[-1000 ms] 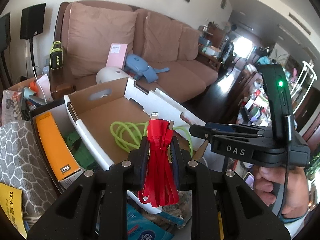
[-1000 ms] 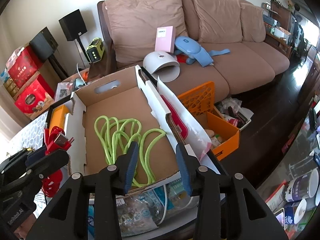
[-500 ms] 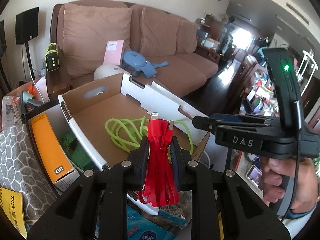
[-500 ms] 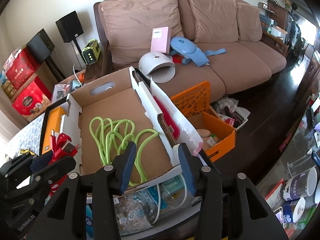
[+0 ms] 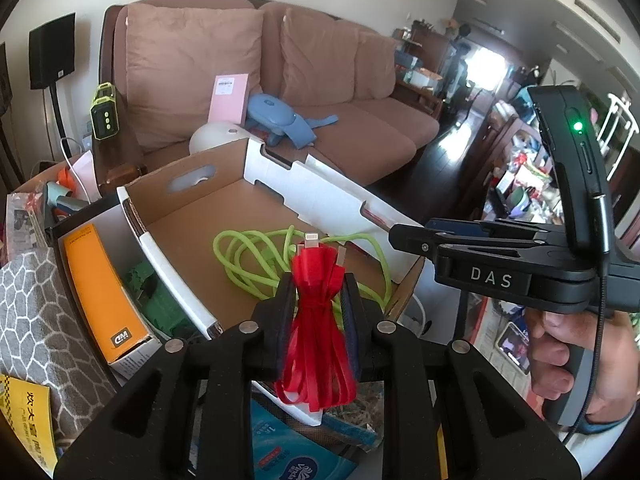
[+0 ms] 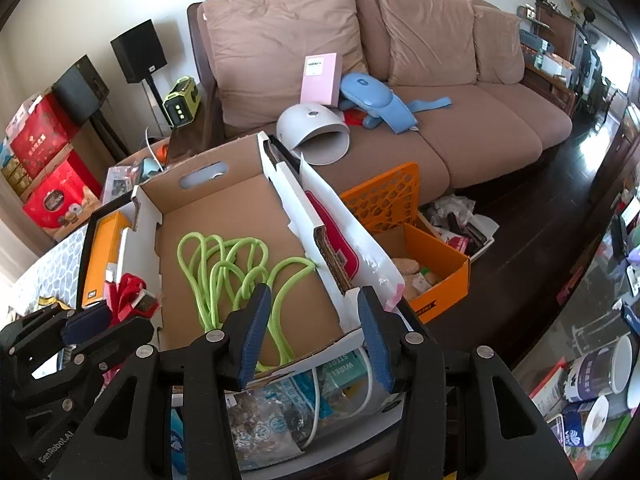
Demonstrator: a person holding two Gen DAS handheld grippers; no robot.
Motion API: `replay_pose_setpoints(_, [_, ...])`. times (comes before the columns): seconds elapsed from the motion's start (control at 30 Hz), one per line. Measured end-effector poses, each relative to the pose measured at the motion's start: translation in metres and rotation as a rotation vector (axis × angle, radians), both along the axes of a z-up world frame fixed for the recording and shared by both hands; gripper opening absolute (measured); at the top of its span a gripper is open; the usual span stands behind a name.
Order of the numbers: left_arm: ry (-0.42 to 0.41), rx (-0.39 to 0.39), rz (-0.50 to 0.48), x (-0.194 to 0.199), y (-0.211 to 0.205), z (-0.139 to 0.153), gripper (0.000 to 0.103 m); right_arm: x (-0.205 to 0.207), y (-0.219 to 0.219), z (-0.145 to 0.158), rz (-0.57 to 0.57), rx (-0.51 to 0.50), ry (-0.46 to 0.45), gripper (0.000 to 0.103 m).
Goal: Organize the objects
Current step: 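Carry the red cable over the cardboard box with the left tool, then lower the red cable into the box and open the left tool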
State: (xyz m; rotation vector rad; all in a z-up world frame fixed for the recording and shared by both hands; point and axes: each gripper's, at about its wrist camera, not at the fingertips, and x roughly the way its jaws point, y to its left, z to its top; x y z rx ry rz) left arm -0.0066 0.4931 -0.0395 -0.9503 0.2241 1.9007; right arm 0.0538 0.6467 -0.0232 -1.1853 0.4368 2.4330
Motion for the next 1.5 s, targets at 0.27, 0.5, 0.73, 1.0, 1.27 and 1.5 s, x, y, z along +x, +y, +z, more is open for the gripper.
replay_pose_setpoints(0.27, [-0.007,0.010,0.011,-0.005,-0.004,0.003,0.020,0.000,-0.001,-0.001,0.004,0.000,-0.003,0.046])
replay_pose_setpoints(0.5, [-0.002,0.024,0.024,-0.009,-0.008,0.007,0.020,0.002,0.002,-0.001,-0.001,-0.001,-0.002,0.047])
replay_pose_setpoints(0.73, [0.000,0.031,0.032,-0.013,-0.006,0.009,0.021,0.002,0.005,-0.002,-0.004,-0.002,-0.003,0.047])
replay_pose_setpoints(1.0, [0.012,0.061,0.024,-0.010,-0.004,0.015,0.022,0.004,0.008,-0.001,-0.008,-0.002,-0.004,0.048])
replay_pose_setpoints(1.27, [0.027,0.072,0.041,-0.010,-0.016,0.021,0.022,0.005,0.010,0.000,-0.009,-0.003,-0.001,0.048])
replay_pose_setpoints(1.5, [0.015,0.068,0.056,-0.013,-0.030,0.019,0.022,0.006,0.010,0.002,-0.009,-0.002,0.000,0.049])
